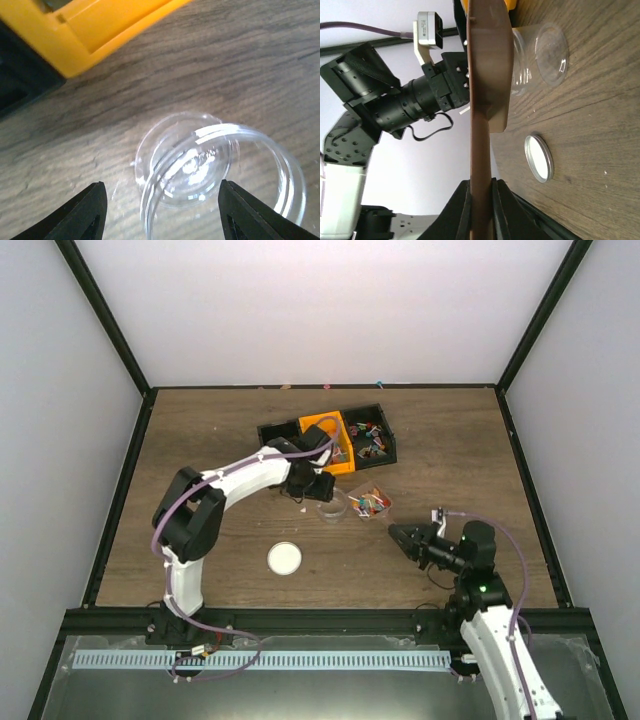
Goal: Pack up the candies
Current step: Move the packing bottle to the center of the board, then place the fake candies in the packing bottle.
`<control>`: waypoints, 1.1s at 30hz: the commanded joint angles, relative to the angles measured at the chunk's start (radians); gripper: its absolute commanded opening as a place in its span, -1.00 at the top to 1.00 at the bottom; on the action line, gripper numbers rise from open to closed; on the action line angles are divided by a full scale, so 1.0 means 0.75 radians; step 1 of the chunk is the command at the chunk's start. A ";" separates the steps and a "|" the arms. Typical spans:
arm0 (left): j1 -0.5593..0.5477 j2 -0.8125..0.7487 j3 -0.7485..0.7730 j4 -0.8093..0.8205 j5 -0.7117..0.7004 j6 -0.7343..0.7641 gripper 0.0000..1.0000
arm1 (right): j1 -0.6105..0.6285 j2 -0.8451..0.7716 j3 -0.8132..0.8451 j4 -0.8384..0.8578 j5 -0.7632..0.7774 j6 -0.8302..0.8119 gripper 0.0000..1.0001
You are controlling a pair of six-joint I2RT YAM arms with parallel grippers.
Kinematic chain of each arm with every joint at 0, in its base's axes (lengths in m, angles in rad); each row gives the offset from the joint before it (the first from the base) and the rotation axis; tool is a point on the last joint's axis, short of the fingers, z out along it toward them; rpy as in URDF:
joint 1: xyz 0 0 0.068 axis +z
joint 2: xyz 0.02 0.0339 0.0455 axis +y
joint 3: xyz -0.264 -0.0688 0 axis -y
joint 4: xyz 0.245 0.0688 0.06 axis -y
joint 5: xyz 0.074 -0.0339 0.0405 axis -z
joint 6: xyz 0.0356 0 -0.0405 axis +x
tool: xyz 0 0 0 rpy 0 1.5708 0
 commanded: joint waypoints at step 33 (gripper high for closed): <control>0.414 -0.286 -0.157 -0.028 0.200 0.052 -0.28 | -0.010 0.631 0.341 -0.094 -0.118 -0.833 0.99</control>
